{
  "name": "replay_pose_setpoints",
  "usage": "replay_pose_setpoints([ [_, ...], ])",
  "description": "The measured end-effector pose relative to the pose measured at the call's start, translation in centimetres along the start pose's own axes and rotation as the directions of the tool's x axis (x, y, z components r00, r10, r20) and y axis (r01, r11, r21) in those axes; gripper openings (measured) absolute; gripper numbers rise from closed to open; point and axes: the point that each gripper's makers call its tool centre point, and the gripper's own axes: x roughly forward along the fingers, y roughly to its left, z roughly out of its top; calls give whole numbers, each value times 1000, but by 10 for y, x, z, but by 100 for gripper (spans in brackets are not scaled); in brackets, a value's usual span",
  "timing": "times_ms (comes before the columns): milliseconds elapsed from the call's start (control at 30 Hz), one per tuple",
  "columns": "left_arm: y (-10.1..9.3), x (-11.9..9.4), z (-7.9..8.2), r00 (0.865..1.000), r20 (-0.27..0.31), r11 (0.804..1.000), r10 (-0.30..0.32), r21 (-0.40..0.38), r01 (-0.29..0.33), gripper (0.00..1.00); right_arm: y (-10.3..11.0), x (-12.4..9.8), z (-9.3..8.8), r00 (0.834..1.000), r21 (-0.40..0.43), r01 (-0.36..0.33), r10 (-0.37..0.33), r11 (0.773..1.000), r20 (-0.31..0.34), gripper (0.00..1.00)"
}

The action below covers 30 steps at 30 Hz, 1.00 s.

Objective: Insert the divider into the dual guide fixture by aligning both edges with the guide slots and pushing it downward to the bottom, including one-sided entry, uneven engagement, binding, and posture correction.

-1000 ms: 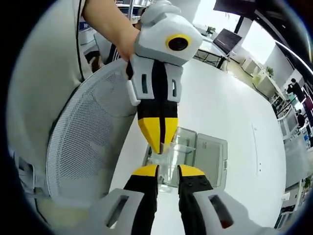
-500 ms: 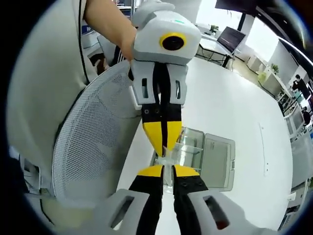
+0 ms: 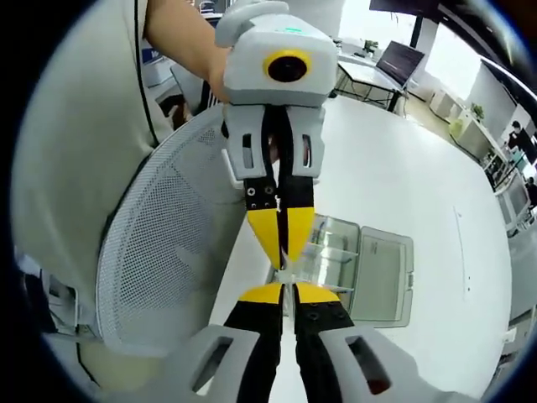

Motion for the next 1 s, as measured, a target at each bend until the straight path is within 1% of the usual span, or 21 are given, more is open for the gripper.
replay_pose_setpoints([
  [433, -4, 0, -1, 1000, -18, 999, -5, 40, 6, 0, 3, 5, -1, 1000, 20, -21, 21, 1000, 6, 0],
  [533, -5, 0, -2, 1000, -22, 999, -7, 51, 8, 0, 5, 6, -1, 1000, 16, -27, 26, 1000, 16, 0],
  [667, -6, -1, -2, 1000, -21, 998, -10, 58, 11, 0, 6, 6, -1, 999, 40, -34, 33, 999, 35, 0],
  [800, -5, 0, -3, 1000, -16, 998, -13, 59, 14, 0, 7, 6, -2, 999, 38, -36, 35, 999, 37, 0],
  [900, -5, 0, -2, 1000, -7, 998, -18, 57, 18, 0, 6, 6, -2, 998, 84, -41, 37, 996, 52, 0],
  [967, -5, -1, -3, 1000, -4, 998, -25, 53, 25, 0, 8, 6, -2, 996, 134, -57, 48, 989, 71, 0],
  [1000, -6, -1, -4, 1000, -6, 998, -30, 53, 30, 0, 8, 6, -2, 996, 137, -62, 53, 989, 73, 0],
])
